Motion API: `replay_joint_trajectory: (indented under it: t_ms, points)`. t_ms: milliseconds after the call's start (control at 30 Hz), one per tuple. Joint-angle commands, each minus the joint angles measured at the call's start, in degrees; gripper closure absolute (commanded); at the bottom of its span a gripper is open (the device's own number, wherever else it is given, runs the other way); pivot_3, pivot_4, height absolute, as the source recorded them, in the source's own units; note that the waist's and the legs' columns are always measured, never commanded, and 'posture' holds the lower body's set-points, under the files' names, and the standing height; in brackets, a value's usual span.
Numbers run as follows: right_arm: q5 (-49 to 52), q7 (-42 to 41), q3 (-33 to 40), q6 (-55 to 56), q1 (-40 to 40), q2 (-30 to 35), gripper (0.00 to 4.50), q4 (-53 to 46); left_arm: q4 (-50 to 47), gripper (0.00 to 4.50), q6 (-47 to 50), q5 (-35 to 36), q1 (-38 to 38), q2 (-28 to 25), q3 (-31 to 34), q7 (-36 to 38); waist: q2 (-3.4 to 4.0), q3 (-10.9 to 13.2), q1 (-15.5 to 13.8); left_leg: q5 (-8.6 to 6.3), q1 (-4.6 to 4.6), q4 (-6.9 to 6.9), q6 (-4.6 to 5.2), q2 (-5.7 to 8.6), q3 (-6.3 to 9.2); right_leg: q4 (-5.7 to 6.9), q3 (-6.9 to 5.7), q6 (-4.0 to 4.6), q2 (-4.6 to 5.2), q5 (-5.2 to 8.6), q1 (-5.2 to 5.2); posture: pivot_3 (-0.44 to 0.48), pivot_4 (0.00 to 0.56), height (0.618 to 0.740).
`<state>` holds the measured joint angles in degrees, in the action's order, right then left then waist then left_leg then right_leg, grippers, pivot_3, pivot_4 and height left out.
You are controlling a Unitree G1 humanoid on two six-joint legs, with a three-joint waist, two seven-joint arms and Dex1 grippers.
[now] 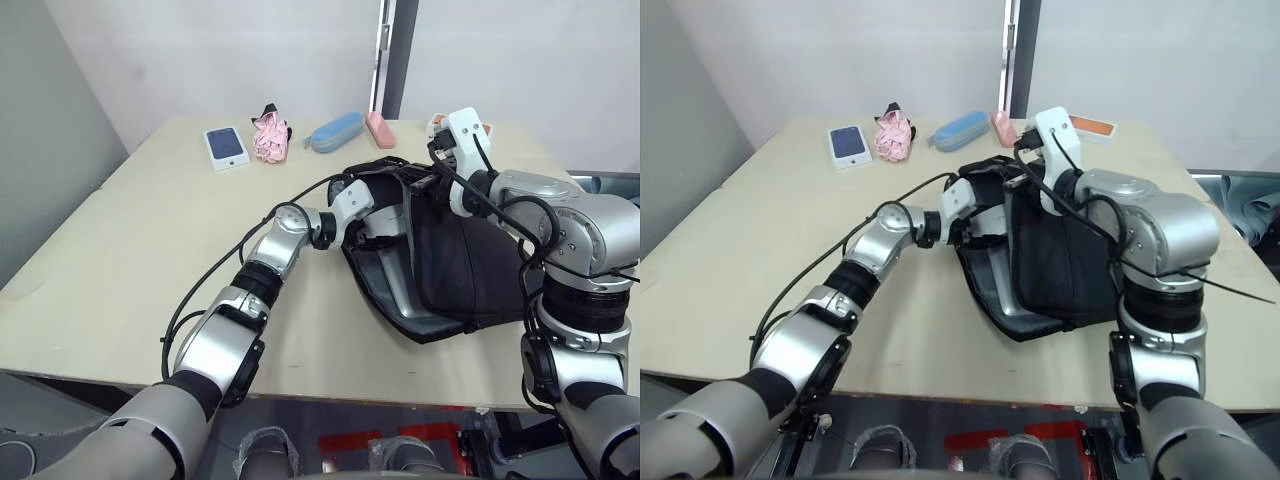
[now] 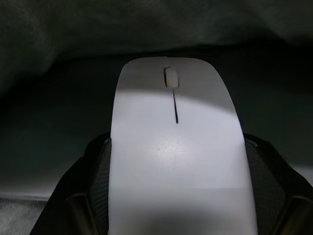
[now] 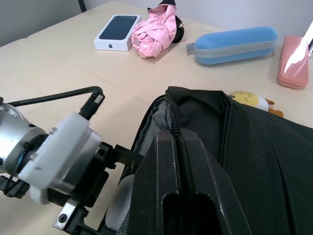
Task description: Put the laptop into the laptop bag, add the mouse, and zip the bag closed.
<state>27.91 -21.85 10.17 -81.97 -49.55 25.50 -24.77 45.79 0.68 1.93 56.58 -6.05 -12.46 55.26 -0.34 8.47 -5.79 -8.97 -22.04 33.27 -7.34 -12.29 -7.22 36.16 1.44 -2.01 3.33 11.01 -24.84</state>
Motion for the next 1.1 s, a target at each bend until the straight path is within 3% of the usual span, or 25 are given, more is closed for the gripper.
replay_joint_trajectory:
  t_ms: [33, 500, 600, 667, 900, 1100]
  points:
    - [1.3, 0.7, 1.5, 1.1, -1.6, -0.5, 4.49, -3.4, 4.5, 1.62, -3.0, -1.1, 2.3, 1.6, 0.6, -2.8, 0.0, 0.0, 0.0, 0.0, 0.0, 0.0, 0.0, 0.0, 0.0, 0.0, 0.0, 0.0, 0.0, 0.0, 0.0, 0.0, 0.15, 0.74]
    - [2.2, 3.2, 1.7, -0.1, -1.2, -2.4, 4.49, -4.2, 13.5, 1.62, -7.8, 0.4, 4.3, 7.5, 4.0, -7.0, -0.01, 0.0, -0.3, 0.0, -0.01, -0.01, 0.01, 0.02, 0.0, -0.04, 0.0, -0.04, 0.01, -0.03, 0.01, 0.0, 0.15, 0.74]
    - [2.3, 3.4, 1.8, -0.2, -1.2, -2.4, 4.5, -4.2, 12.4, 0.16, -7.0, 1.7, 3.5, 7.8, 4.9, -3.9, -0.01, 0.0, -0.3, 0.0, -0.02, -0.01, 0.01, 0.02, 0.0, -0.06, 0.0, -0.04, 0.02, -0.03, 0.0, 0.0, 0.15, 0.74]
    - [2.4, 3.4, 1.9, -0.2, -1.2, -2.2, 4.5, -4.2, 11.2, 0.03, -7.2, 1.7, 2.8, 7.6, 5.2, -3.7, -0.01, 0.0, -0.4, 0.0, -0.03, -0.02, 0.01, 0.02, 0.01, -0.07, -0.01, -0.04, 0.01, -0.03, 0.01, 0.0, 0.15, 0.74]
    - [3.0, 3.4, 2.4, 0.0, -1.2, -1.4, 4.5, -4.0, 0.3, 0.03, -3.5, 5.3, -2.4, 5.6, 6.2, 1.9, 0.0, 0.0, -0.3, -0.01, -0.03, -0.04, 0.01, 0.02, 0.01, -0.08, -0.01, -0.04, 0.02, -0.03, 0.0, 0.0, 0.15, 0.74]
    - [3.6, 3.1, 2.9, 0.3, -0.2, -0.1, 4.5, -4.0, -23.3, 0.03, 7.7, 11.5, -11.9, -5.7, 7.4, 9.1, 0.06, 0.1, 0.0, -0.02, -0.01, -0.1, -0.02, -0.02, 0.01, -0.08, -0.04, 0.03, 0.0, 0.01, -0.02, 0.0, 0.15, 0.74]
